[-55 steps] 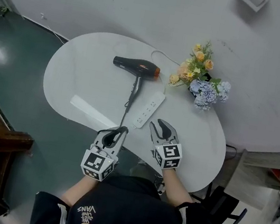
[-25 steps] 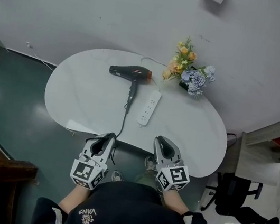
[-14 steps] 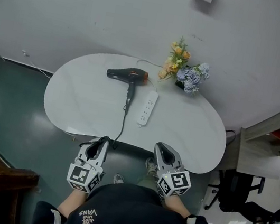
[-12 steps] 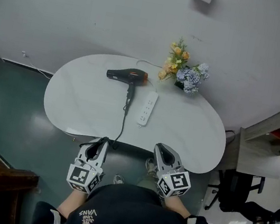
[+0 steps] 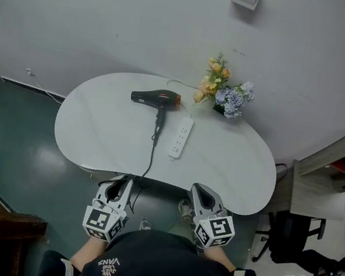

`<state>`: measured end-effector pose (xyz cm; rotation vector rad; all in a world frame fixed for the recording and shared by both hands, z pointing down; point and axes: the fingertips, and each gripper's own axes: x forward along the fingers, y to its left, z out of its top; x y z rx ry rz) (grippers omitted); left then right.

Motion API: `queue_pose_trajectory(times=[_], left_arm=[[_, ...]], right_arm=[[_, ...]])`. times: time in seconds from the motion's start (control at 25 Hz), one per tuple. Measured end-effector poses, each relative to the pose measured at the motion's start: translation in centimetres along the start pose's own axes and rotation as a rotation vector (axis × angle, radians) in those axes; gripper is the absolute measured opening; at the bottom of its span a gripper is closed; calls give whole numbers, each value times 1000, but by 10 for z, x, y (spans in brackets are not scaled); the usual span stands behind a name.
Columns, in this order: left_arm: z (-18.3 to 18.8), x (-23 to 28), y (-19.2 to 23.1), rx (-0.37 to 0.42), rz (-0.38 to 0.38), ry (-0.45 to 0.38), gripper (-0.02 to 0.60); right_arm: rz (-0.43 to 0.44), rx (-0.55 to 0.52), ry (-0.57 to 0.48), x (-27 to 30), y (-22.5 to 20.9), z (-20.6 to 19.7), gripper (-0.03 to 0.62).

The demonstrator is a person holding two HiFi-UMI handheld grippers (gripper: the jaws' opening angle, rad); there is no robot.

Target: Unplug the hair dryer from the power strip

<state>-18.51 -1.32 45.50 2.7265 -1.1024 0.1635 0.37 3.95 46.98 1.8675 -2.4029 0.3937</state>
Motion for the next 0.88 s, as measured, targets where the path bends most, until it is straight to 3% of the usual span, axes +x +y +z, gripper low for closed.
queue_pose_trajectory(times=[0.88], left_arm=[[4, 8, -3, -13, -3, -20, 63]], right_arm=[[-9, 6, -34, 5, -1, 7, 43]])
